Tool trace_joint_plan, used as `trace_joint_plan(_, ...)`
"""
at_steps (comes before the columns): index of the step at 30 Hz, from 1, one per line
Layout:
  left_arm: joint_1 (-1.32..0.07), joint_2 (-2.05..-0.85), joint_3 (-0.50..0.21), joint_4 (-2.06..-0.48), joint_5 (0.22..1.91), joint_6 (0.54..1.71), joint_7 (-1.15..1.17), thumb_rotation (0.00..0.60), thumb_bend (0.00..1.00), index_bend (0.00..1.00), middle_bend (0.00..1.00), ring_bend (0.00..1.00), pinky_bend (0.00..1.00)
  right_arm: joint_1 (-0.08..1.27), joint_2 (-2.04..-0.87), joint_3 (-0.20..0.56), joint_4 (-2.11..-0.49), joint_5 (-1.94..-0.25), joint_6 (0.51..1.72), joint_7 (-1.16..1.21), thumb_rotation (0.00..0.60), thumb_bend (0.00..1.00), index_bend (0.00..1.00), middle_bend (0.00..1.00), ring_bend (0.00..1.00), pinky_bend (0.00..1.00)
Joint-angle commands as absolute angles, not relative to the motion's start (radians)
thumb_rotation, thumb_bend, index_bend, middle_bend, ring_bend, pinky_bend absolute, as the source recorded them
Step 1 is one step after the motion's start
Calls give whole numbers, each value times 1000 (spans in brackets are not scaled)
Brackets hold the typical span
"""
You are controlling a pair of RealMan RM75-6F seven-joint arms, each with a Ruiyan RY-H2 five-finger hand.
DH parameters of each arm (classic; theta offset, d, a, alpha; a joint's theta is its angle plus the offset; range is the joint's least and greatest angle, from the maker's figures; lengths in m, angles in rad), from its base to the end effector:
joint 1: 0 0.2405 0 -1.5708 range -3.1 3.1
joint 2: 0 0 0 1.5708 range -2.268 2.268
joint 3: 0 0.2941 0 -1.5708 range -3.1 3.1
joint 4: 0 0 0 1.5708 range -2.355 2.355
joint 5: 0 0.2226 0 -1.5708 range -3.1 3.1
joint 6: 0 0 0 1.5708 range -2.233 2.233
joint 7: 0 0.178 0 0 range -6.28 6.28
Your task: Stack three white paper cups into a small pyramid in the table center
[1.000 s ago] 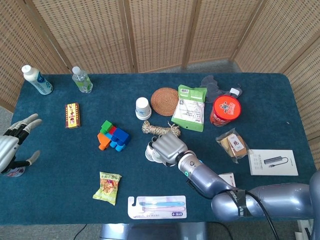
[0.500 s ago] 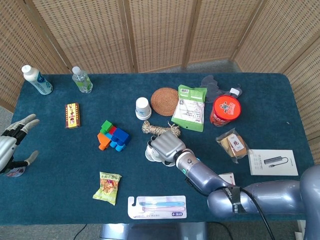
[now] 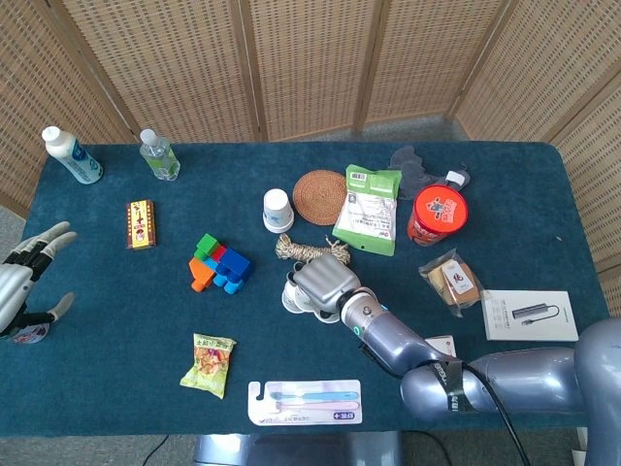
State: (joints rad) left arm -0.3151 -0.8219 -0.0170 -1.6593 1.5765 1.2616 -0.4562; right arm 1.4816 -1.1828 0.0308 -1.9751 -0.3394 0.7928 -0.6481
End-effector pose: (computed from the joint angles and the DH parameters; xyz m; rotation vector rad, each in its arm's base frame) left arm -0.3096 0.2842 0.2237 -1.5928 -1.0973 -1.0315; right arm 0.0189 -0.3888 0.0037 2.3022 -0.8067 0.5981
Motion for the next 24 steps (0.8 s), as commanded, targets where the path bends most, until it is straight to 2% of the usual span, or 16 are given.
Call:
trace_joint_plan(1,-314,-823,-17,-1657,1576,1263,-459,600,451,0,0,0,95,1488,-1183,25,-1974,-334,792,-648,600,525,253,243,256,670)
trace_joint_plan(10,-314,-825,-18,-1649,1580,1267,-467,600,452,0,0,0,84,1502,-1174,11,-1981,-324,801,-648,600,522,114,201,220,601)
trace_joint_plan(19,-315,-823,-18,-1655,1586,1270,-463,600,451,0,0,0,83,1513,-1155,0,-1999,-322,806,-651,600,518,85,190,209,561)
trace_joint_plan(24,-315,-820,-19,-1661,1588,1273,-459,600,451,0,0,0,78,1512,-1142,-2,-2012,-326,815,-647,600,519,37,181,201,548)
